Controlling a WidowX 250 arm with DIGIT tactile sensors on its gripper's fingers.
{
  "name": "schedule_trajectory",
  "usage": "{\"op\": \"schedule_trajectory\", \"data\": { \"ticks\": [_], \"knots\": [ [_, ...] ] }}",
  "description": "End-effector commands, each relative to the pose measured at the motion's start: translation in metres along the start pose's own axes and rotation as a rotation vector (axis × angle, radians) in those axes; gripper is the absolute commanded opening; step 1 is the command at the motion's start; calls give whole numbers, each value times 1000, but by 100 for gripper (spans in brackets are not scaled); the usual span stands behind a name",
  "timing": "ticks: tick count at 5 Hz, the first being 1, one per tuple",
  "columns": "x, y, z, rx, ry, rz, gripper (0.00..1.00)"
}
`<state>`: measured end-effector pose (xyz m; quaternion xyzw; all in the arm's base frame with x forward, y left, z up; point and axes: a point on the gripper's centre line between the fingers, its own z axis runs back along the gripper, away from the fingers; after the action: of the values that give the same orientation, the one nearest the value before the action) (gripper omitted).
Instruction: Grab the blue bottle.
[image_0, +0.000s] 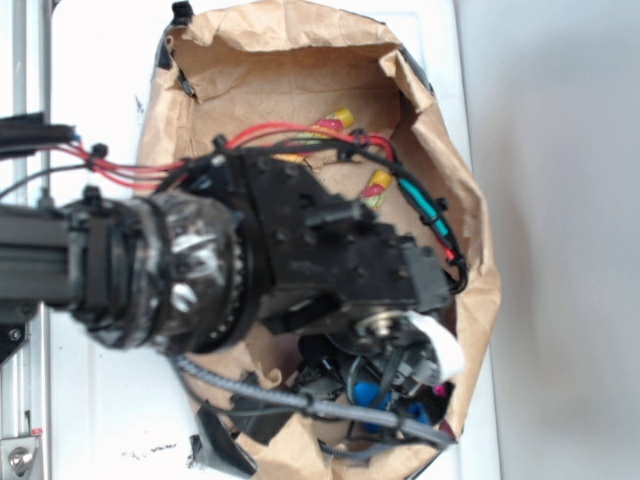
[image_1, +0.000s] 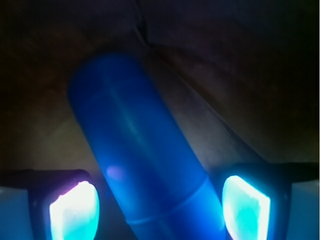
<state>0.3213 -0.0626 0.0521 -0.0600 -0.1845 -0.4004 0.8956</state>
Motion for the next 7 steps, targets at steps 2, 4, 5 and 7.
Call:
{"op": "schedule_trajectory", "data": {
  "ticks": [2,4,5,7],
  "knots": [
    [6,-10,3,43,15,3,0],
    [-19,-9,71,71,166,235,0],
    [-40,-6,101,173,244,357,0],
    [-43,-18,163,293,289,502,0]
  ]
}}
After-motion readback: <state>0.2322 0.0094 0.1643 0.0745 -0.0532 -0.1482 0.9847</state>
